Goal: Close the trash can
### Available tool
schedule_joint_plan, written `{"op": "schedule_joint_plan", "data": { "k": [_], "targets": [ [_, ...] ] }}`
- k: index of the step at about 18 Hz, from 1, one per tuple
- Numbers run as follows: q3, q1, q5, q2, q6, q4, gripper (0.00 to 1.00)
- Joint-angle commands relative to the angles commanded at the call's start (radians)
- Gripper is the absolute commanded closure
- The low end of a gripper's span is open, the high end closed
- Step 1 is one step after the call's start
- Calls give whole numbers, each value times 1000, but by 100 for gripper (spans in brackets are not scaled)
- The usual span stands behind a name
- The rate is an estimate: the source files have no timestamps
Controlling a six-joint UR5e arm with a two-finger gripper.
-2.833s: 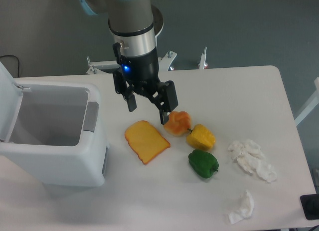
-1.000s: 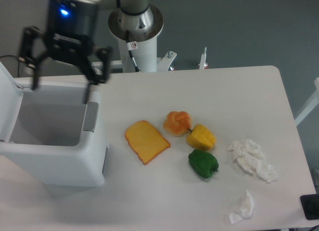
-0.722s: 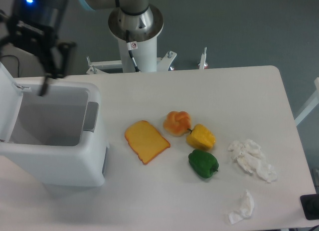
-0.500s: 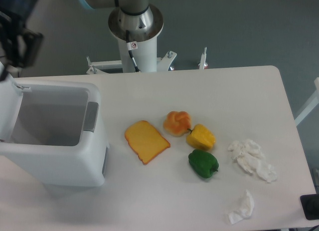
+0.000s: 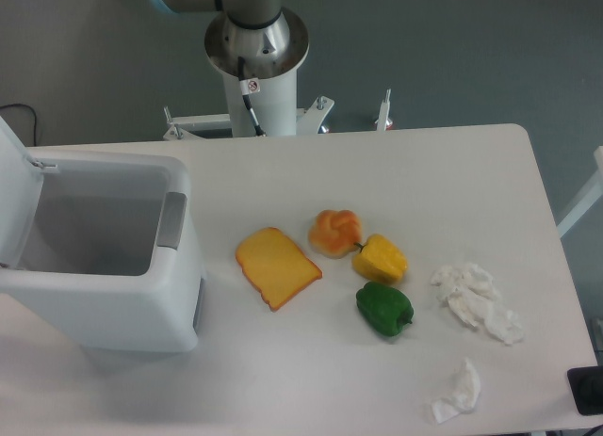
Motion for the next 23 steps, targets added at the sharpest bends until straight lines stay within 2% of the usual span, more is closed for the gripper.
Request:
{"op": "schedule_joint_plan", "data": {
  "k": [5,13,19,23],
  "targets": [
    [-40,-31,-35,2,-23,0,0],
    [-43,-54,-35,-9,-23,0,0],
    [-43,-80,-34,-49,-20,2,0],
    [-51,-80,-26,-52,-22,2,0]
  ]
}}
